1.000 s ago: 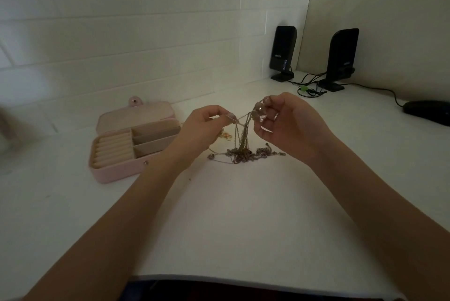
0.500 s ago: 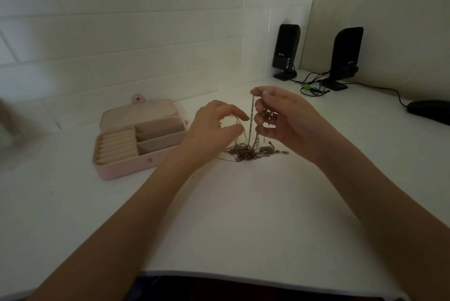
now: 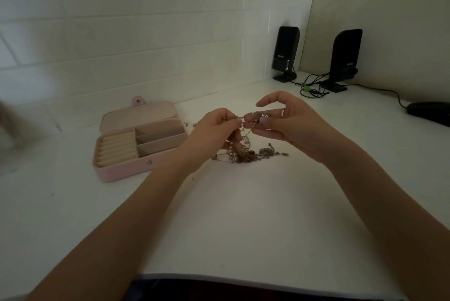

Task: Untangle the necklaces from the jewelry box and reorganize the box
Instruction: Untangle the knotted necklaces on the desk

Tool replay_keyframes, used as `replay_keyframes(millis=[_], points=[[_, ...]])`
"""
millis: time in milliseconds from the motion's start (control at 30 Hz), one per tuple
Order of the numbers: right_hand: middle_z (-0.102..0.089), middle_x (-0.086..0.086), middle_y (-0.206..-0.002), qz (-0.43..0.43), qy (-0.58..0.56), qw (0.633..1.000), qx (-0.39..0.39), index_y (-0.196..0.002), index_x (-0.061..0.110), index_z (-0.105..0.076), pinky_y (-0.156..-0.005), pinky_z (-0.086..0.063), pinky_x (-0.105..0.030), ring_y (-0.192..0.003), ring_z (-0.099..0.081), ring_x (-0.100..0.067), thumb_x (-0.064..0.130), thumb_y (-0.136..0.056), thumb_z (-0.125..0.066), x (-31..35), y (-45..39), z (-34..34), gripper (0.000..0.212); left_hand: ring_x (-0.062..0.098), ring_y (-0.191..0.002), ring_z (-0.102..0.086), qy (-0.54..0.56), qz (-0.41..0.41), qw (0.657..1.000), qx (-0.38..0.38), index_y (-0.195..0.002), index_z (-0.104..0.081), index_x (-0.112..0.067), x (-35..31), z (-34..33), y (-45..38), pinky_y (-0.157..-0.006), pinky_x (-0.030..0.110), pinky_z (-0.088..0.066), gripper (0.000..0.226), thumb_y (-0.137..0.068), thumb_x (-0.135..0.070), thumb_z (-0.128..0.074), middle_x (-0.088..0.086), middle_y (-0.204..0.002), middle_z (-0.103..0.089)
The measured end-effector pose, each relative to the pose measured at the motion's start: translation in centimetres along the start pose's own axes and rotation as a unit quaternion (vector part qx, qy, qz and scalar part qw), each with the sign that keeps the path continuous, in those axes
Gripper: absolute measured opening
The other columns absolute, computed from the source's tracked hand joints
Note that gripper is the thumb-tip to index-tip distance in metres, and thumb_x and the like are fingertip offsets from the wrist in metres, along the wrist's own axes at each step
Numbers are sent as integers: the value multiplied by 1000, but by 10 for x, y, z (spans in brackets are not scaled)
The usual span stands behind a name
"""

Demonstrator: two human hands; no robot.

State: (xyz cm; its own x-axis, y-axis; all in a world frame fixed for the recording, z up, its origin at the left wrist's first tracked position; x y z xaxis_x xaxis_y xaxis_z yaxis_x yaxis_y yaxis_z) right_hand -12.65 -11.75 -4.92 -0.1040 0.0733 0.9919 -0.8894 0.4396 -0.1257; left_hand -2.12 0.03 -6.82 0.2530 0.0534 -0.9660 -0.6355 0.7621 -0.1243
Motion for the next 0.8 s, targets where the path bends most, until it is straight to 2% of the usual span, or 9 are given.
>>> replay_keyframes(millis=[67, 167, 233, 300, 433, 500, 600, 700, 800], points=[[-72, -19, -95, 7, 34, 999, -13, -112, 2, -51, -72, -59, -26, -86, -72, -23, -8, -93, -50, 1, 0, 0, 22, 12, -51, -53, -59, -25, 998, -20, -76, -51, -13, 2, 1, -1, -69, 42, -53, 18, -95, -11, -51, -4, -56, -57], [-73, -14, -89, 34, 68, 996, -39, -108, 5, -50, -70, -60, -28, -78, -73, -22, -4, -95, -50, 4, 0, 4, 16, 8, -56, -51, -139, -53, 988, -33, -74, -52, -17, 0, 2, -2, -61, 29, -44, 18, -92, -13, -54, -6, -60, -58], [-73, -15, -88, 48, 68, 995, -57, -105, 7, -51, -70, -60, -29, -76, -72, -24, -1, -96, -50, 6, 0, 6, 12, 5, -52, -52, -139, -52, 988, -36, -76, -50, -18, 0, 3, -1, -56, 24, -42, 18, -93, -14, -53, -7, -62, -62], [-73, -15, -88, 62, 85, 992, -75, -105, 6, -52, -69, -60, -29, -75, -72, -23, -1, -96, -49, 8, 0, 8, 12, 9, -49, -54, -118, -46, 991, -39, -80, -47, -16, 2, 4, 0, -51, 26, -42, 15, -95, -15, -49, -2, -65, -65], [-74, -3, -83, 113, 227, 959, -129, -104, 13, -56, -75, -59, -35, -77, -71, -16, 4, -95, -52, 5, -1, 10, 14, 15, -47, -54, -112, -50, 991, -44, -84, -45, -15, 1, 2, 2, -43, 20, -37, 14, -97, -17, -48, 1, -65, -64], [-74, 3, -80, 138, 280, 937, -154, -102, 19, -58, -77, -58, -39, -78, -70, -12, 7, -94, -54, 5, -2, 11, 15, 14, -51, -53, -124, -53, 990, -45, -81, -47, -16, 0, 2, 2, -48, 20, -39, 14, -93, -11, -50, -4, -62, -63], [-74, 6, -81, 162, 229, 947, -158, -104, 15, -58, -78, -58, -31, -80, -70, -4, 6, -94, -54, 8, 0, 8, 14, 10, -57, -53, -133, -46, 989, -43, -78, -52, -19, 1, 2, 1, -64, 30, -43, 12, -89, -16, -57, -8, -57, -62], [-74, 0, -89, 154, 140, 972, -108, -110, 10, -57, -79, -57, -25, -87, -70, -7, 6, -96, -53, 13, 3, 1, 16, 14, -57, -53, -90, -46, 995, -19, -93, -57, -23, -2, 0, 3, -58, 28, -43, 17, -87, -38, -63, -5, -58, -60], [-75, -1, -93, 152, 121, 979, -68, -115, 8, -56, -79, -56, -23, -91, -70, -8, 7, -96, -53, 14, 5, -6, 19, 12, -58, -54, -76, -71, 995, -4, -96, -68, -22, -8, -3, 6, -59, 25, -44, 21, -89, -40, -61, -2, -62, -60]])
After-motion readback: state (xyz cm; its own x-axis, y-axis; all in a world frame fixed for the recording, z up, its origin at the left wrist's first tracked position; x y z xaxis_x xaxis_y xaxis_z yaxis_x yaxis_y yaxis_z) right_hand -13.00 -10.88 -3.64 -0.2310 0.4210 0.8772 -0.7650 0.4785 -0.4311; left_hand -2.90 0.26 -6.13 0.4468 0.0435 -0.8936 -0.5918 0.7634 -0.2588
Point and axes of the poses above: each hand's wrist, its own y-axis away from the middle knuckle, its own z-axis out of the back of the hand, x = y × z, the point moved 4 cm from there along -y, towards the middle knuckle
